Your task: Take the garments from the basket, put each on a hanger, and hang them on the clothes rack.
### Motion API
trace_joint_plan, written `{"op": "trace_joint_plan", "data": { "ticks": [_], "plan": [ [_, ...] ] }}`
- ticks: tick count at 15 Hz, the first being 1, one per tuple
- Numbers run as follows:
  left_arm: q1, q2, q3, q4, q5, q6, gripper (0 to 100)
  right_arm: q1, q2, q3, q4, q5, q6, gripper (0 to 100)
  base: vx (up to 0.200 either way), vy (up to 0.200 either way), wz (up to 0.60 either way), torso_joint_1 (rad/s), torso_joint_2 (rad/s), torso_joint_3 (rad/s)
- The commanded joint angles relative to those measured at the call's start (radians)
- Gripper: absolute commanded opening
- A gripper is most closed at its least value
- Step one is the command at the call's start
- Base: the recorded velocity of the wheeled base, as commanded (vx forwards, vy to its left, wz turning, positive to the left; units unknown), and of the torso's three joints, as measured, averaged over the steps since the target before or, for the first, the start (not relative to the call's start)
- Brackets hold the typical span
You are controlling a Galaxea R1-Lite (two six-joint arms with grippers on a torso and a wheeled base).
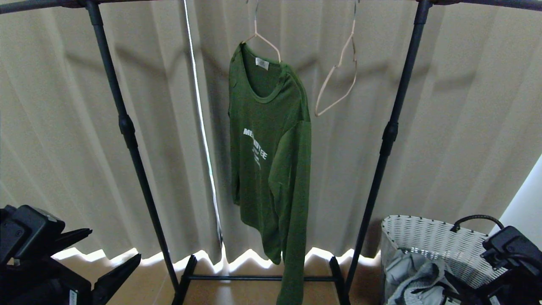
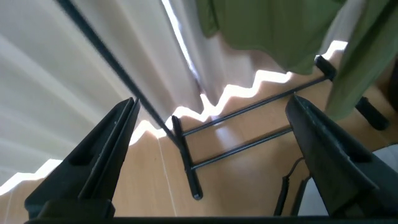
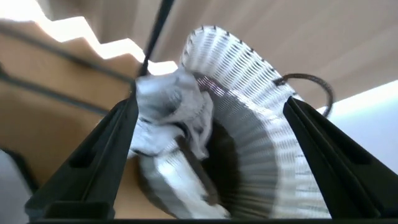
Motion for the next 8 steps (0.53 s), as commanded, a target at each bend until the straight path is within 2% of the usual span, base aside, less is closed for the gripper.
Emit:
{"op": "trace_joint_plan", "data": {
  "ticks": [1,2,5,8],
  "plan": [
    [0.0,-0.022,0.0,0.001,0.0,-0.001,100,-0.035,0.154,-0.011,-0.004,-0.002,-0.059,100,0.0,0.0,0.0,0.0,0.0,0.0],
    [0.0,-0.039,0.001,0.001,0.0,-0.001,100,-0.035,0.226,-0.024,-0.01,-0.004,-0.086,100,0.0,0.0,0.0,0.0,0.0,0.0],
    [0.0,-0.056,0.001,0.001,0.0,-0.001,100,-0.035,0.369,-0.075,-0.013,-0.004,-0.095,100,0.0,0.0,0.0,0.0,0.0,0.0],
    [0.0,-0.054,0.003,0.001,-0.002,-0.001,100,-0.036,0.429,-0.081,-0.078,-0.036,-0.097,100,0.0,0.0,0.0,0.0,0.0,0.0]
  ]
}}
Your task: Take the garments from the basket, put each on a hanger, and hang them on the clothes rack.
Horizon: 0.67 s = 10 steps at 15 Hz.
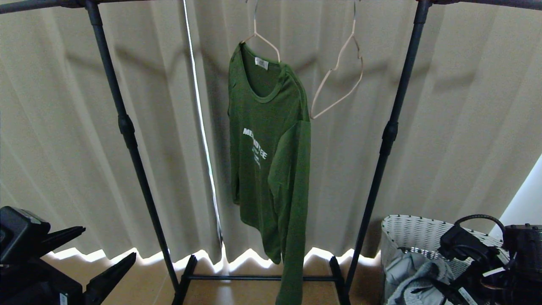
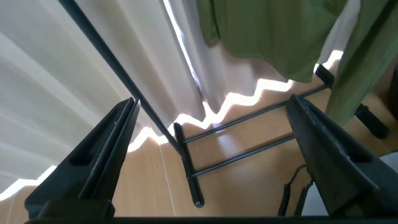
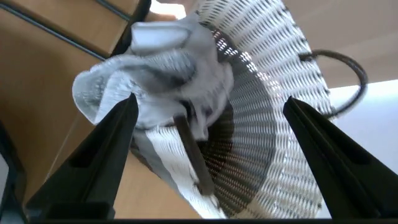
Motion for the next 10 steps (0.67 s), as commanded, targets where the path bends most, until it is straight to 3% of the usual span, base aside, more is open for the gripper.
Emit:
{"op": "trace_joint_plan", "data": {
  "ticks": [1,4,10],
  "plan": [
    [0.0,-0.003,0.0,-0.001,0.0,0.0,100,-0.001,0.103,-0.008,-0.052,-0.037,0.0,100,0.0,0.0,0.0,0.0,0.0,0.0],
    [0.002,-0.003,0.001,-0.001,0.0,0.0,100,-0.029,0.166,-0.011,-0.129,-0.078,-0.023,100,0.0,0.0,0.0,0.0,0.0,0.0],
    [0.002,-0.005,0.003,0.0,0.0,0.0,100,-0.039,0.23,-0.042,-0.147,-0.097,-0.039,100,0.0,0.0,0.0,0.0,0.0,0.0]
  ]
}}
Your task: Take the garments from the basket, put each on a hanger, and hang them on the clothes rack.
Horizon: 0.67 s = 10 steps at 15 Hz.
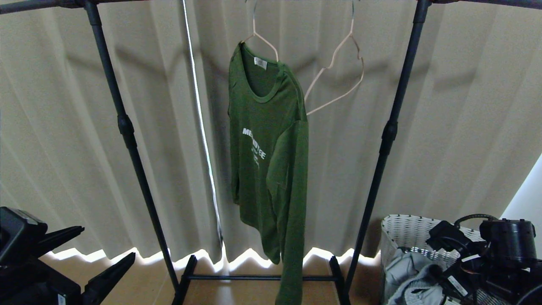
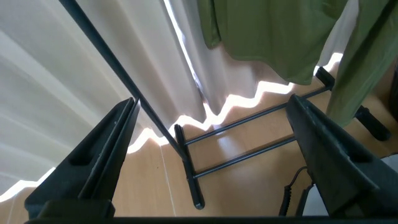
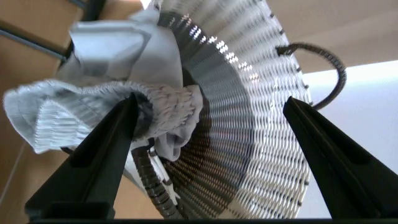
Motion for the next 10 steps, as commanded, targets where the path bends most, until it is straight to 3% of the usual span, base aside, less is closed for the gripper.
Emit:
{"op": "trace_joint_plan", "data": {
  "ticks": [1,6,7,10],
  "plan": [
    [0.001,0.0,0.002,0.0,0.0,0.0,100,0.0,0.026,0.005,0.01,0.0,-0.001,100,0.0,0.0,0.0,0.0,0.0,0.0],
    [0.003,0.0,0.002,0.0,0.0,0.0,100,-0.011,0.122,-0.004,-0.026,-0.008,0.001,100,0.0,0.0,0.0,0.0,0.0,0.0],
    [0.003,0.0,0.002,0.0,0.0,0.0,100,-0.013,0.129,-0.004,-0.032,-0.008,0.001,0,0.0,0.0,0.0,0.0,0.0,0.0],
    [0.003,0.0,0.002,0.0,0.0,0.0,100,-0.013,0.178,-0.004,-0.096,-0.006,0.003,0,0.0,0.0,0.0,0.0,0.0,0.0]
  ]
}}
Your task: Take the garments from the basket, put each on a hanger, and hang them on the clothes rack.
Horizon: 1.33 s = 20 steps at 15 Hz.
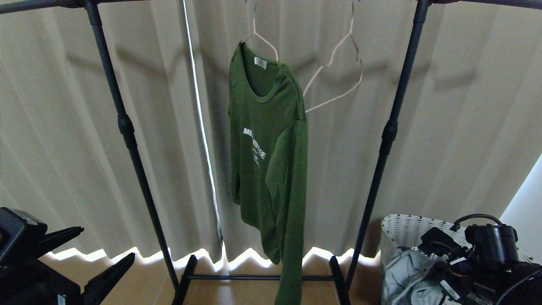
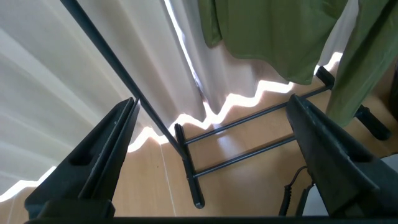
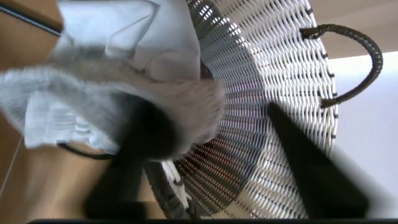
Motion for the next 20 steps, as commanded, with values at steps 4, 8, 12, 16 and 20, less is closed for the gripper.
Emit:
{"op": "trace_joint_plan", "data": {
  "ticks": [4,8,12,16,20],
  "plan": [
    [0.002,0.001,0.007,-0.002,0.0,0.002,100,0.0,0.059,0.022,-0.125,0.01,0.003,0,0.0,0.0,0.0,0.0,0.0,0.0],
    [0.003,0.001,0.004,-0.002,0.002,-0.003,100,0.029,-0.145,0.049,-0.159,0.017,0.0,0,0.0,0.0,0.0,0.0,0.0,0.0],
    [0.003,0.001,0.006,-0.002,0.002,-0.003,100,0.036,-0.369,0.021,-0.159,0.02,0.003,0,0.0,0.0,0.0,0.0,0.0,0.0],
    [0.002,-0.022,0.007,-0.002,0.002,0.0,100,0.07,-0.567,-0.182,0.06,0.02,0.003,0,0.0,0.0,0.0,0.0,0.0,0.0],
    [-0.003,-0.053,0.013,-0.002,0.0,0.002,100,0.164,-0.702,-0.452,0.65,0.027,0.195,0,0.0,0.0,0.0,0.0,0.0,0.0]
  ]
}}
